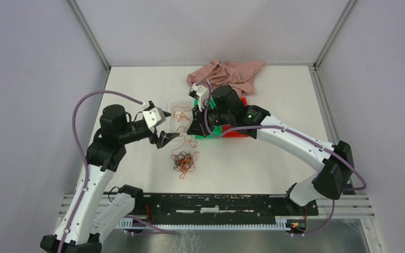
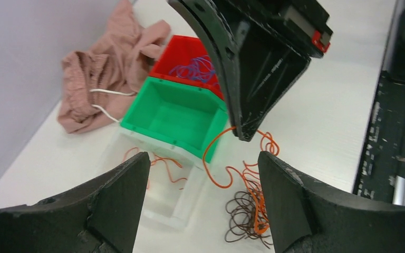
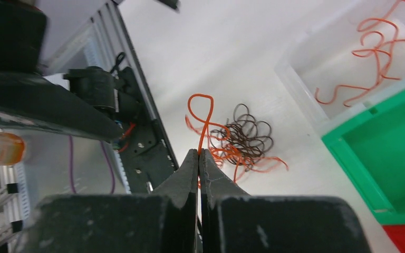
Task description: Untangle the cables
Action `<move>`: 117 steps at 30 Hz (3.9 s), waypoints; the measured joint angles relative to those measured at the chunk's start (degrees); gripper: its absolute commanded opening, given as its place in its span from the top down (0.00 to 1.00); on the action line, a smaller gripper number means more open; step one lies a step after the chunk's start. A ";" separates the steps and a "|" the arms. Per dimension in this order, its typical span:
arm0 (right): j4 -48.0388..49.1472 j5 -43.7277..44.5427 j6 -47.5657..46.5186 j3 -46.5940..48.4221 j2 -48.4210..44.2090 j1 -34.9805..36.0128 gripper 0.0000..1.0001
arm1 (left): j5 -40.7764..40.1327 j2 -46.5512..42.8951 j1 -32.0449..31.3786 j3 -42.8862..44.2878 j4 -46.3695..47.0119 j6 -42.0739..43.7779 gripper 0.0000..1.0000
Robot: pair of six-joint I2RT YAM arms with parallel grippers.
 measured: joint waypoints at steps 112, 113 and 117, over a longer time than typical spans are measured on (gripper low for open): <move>67.19 -9.73 12.74 -32.24 -2.89 3.04 0.39 | 6.10 3.39 -0.85 16.74 11.26 -13.60 0.97; 67.06 -8.70 12.57 -31.82 -1.99 3.04 0.39 | 6.08 3.41 -0.85 17.00 11.45 -13.94 0.97; 67.36 -5.09 12.79 -30.77 2.25 2.99 0.43 | 6.23 3.87 -0.85 19.32 11.61 -15.72 0.97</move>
